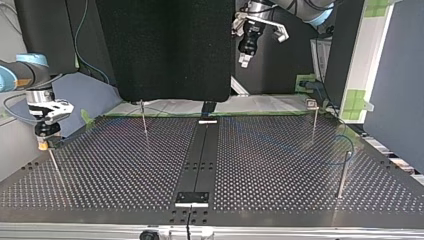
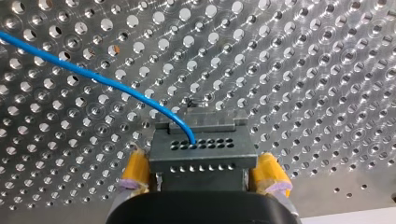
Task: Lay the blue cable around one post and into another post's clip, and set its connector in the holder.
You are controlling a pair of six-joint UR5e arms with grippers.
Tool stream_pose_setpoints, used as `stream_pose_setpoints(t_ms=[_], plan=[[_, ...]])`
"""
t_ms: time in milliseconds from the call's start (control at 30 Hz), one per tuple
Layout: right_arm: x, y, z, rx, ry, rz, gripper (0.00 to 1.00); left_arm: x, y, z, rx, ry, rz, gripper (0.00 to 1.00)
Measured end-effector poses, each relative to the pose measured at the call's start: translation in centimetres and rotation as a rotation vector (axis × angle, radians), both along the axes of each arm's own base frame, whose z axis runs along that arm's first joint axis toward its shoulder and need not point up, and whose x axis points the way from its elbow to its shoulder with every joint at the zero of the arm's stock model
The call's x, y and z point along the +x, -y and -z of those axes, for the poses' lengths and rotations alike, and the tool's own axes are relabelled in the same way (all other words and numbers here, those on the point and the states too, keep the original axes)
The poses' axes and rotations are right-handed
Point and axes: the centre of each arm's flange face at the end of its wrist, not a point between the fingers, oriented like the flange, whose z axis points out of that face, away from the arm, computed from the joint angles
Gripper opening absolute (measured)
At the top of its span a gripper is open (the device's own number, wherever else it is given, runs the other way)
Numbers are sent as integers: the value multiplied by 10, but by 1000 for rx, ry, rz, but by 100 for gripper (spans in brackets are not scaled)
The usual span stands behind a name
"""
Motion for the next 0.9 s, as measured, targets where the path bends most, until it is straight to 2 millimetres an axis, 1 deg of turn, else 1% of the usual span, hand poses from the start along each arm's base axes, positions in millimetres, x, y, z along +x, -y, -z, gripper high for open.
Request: stream_pose_setpoints(t_ms=[900], plan=[[-4, 1, 0, 1, 6, 51, 100, 0, 0, 0, 1, -1, 0, 98]])
